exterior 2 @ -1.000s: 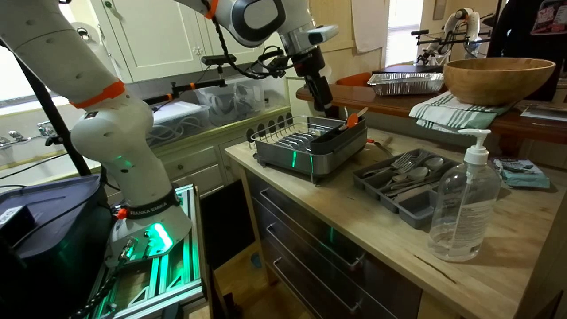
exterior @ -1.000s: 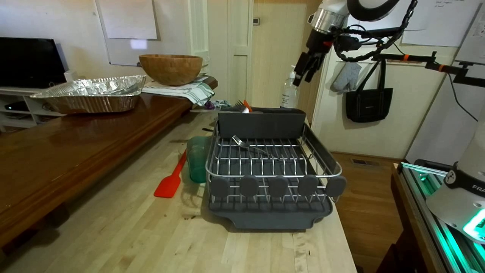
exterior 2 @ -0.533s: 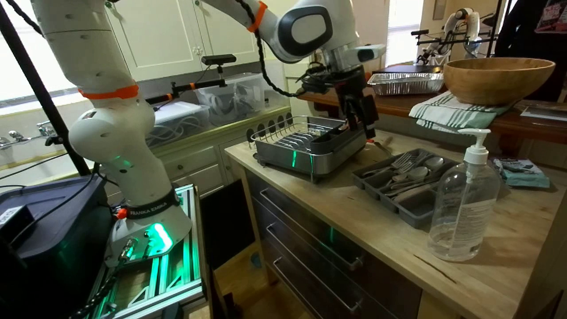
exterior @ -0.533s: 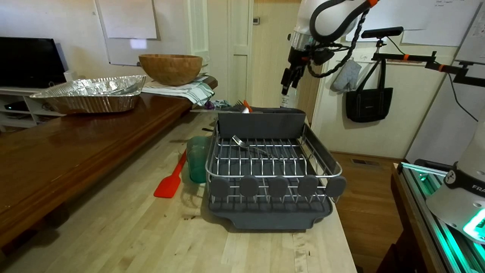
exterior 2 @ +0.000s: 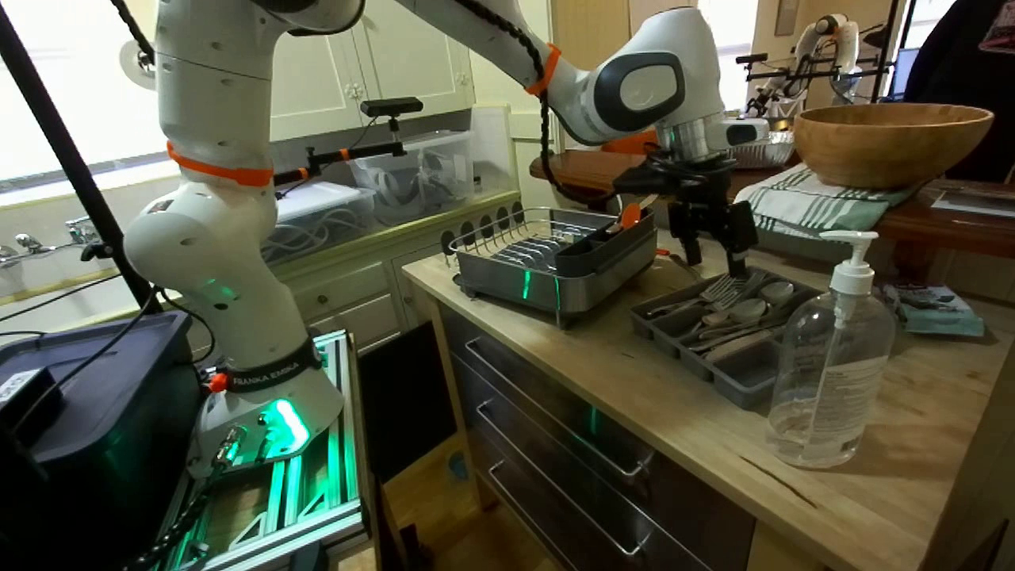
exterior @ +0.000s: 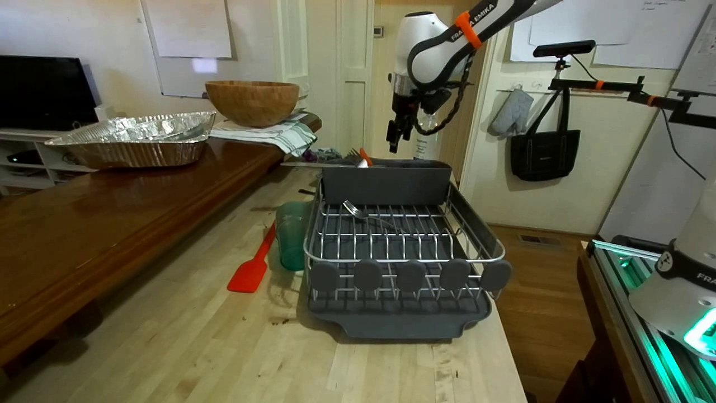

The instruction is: Move one butter knife to the plate rack

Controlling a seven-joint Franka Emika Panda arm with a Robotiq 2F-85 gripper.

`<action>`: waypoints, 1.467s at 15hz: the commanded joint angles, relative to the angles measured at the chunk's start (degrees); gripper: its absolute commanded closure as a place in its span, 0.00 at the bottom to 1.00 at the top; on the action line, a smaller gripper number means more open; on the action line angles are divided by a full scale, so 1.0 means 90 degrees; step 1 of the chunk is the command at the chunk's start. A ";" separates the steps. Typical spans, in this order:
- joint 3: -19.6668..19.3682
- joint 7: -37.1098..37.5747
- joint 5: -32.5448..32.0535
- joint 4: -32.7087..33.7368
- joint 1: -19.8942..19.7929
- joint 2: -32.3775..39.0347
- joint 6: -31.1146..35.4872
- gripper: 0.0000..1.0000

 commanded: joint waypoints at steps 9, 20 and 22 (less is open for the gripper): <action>0.0252 -0.0610 0.0397 0.0929 -0.0154 0.1090 -0.0414 0.09; 0.0362 -0.0787 0.1275 0.2479 -0.0707 0.2285 -0.1734 0.12; 0.0378 -0.0788 0.1350 0.2699 -0.0767 0.2417 -0.1876 0.13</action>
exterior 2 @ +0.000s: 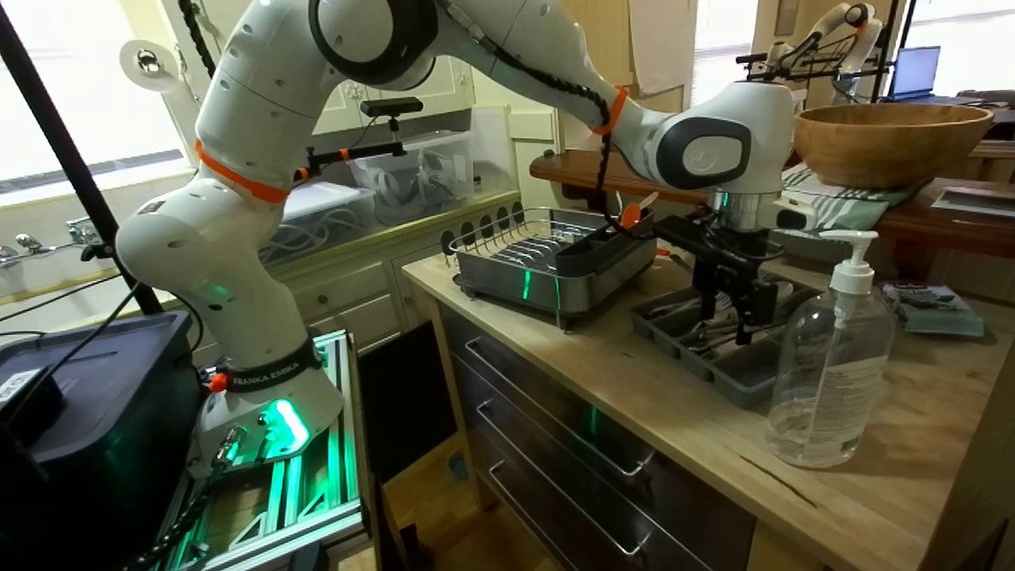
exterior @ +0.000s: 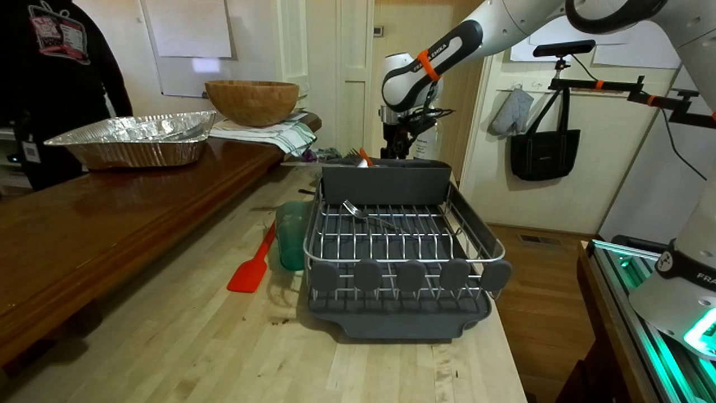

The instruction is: Move one butter knife to the plate rack

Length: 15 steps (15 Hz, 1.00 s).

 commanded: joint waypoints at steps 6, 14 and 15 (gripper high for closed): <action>0.0176 -0.0095 0.0443 0.1092 -0.0282 0.0549 -0.0793 0.31; 0.0145 0.0007 0.0337 0.1417 -0.0177 0.0581 -0.0591 0.27; 0.0148 0.0008 0.0337 0.1489 -0.0176 0.0616 -0.0598 0.27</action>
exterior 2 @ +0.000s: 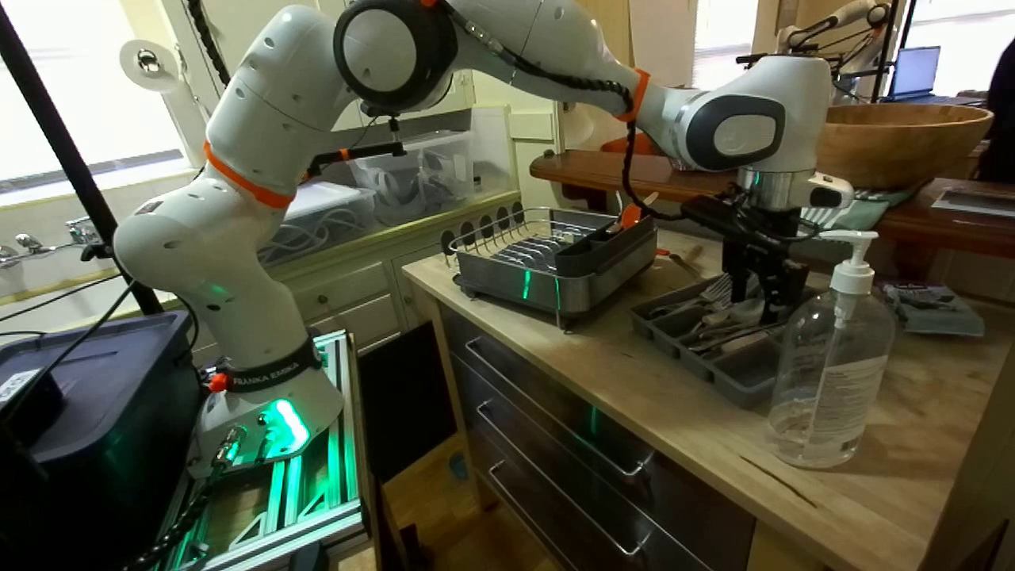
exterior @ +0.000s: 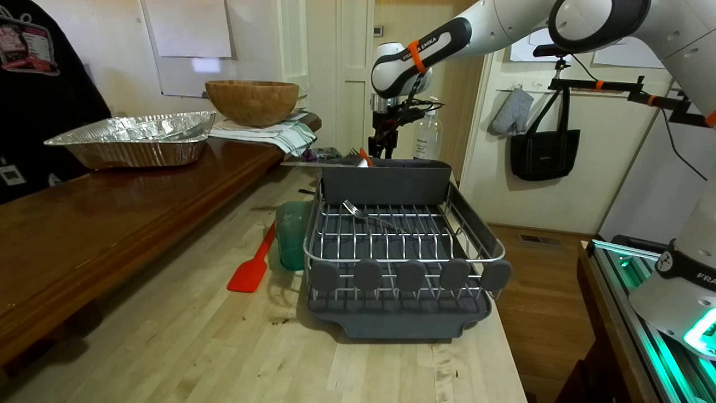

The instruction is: Move one butter knife to the plate rack

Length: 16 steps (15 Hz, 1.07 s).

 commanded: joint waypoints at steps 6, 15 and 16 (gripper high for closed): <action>-0.0012 -0.0098 -0.0180 0.0186 0.0129 0.0120 0.0088 0.00; 0.0176 -0.0404 -0.0069 0.0876 0.0115 0.0685 -0.0261 0.06; 0.0170 -0.0402 -0.0067 0.0903 0.0102 0.0744 -0.0290 0.07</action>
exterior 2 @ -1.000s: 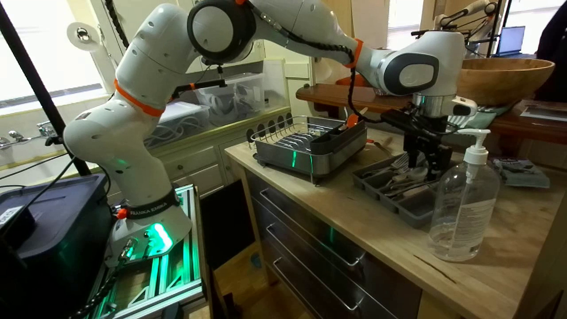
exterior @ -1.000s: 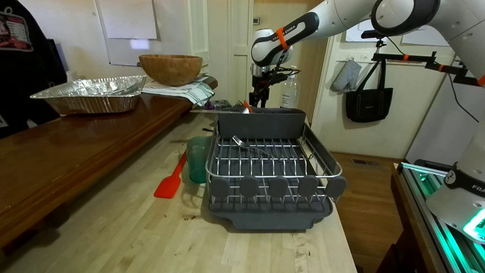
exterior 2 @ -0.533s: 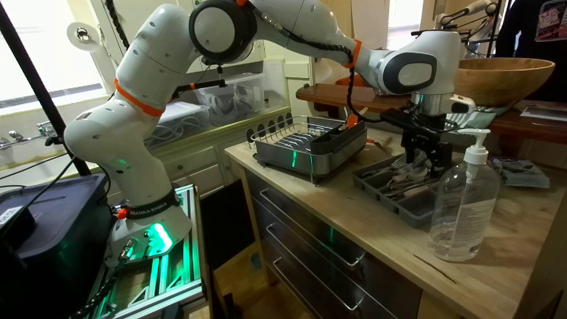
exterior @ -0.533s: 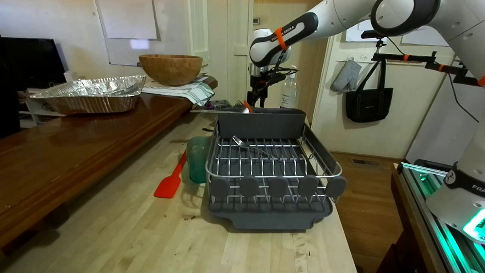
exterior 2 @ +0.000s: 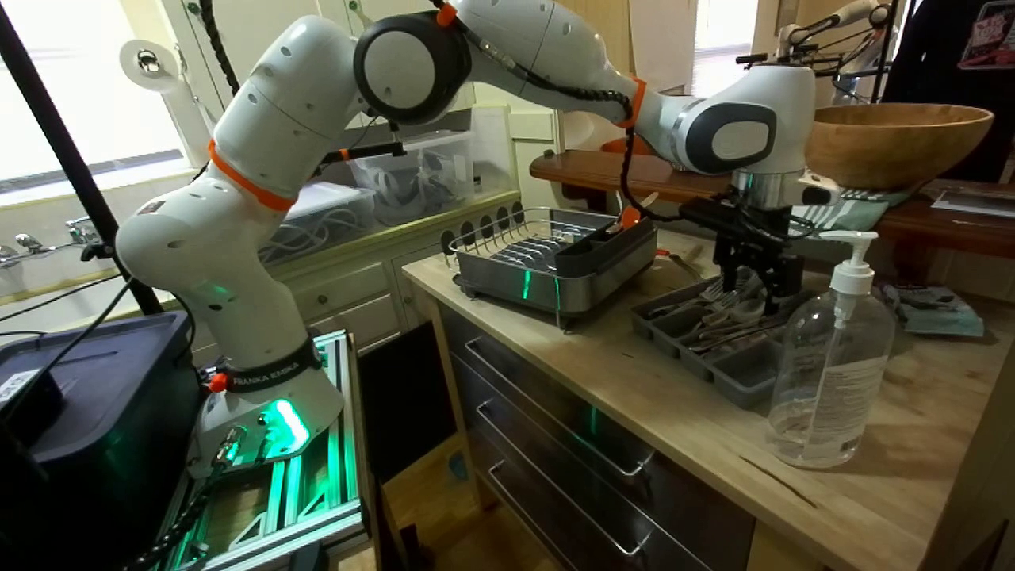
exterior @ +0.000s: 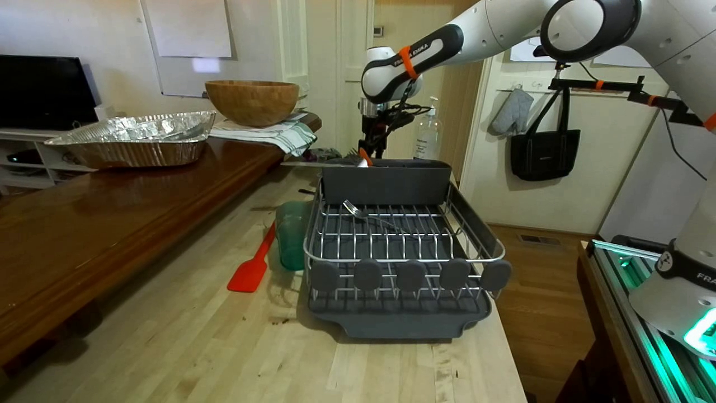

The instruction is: Move one butter knife to the plate rack

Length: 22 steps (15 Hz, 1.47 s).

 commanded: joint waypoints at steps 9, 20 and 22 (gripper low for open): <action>0.0013 -0.0148 0.0046 0.0485 -0.0232 0.0545 -0.0377 0.06; 0.0008 -0.0119 -0.0009 0.1041 -0.0198 0.0856 -0.0876 0.54; -0.0024 -0.0131 -0.0078 0.1160 -0.0177 0.0898 -0.0980 0.69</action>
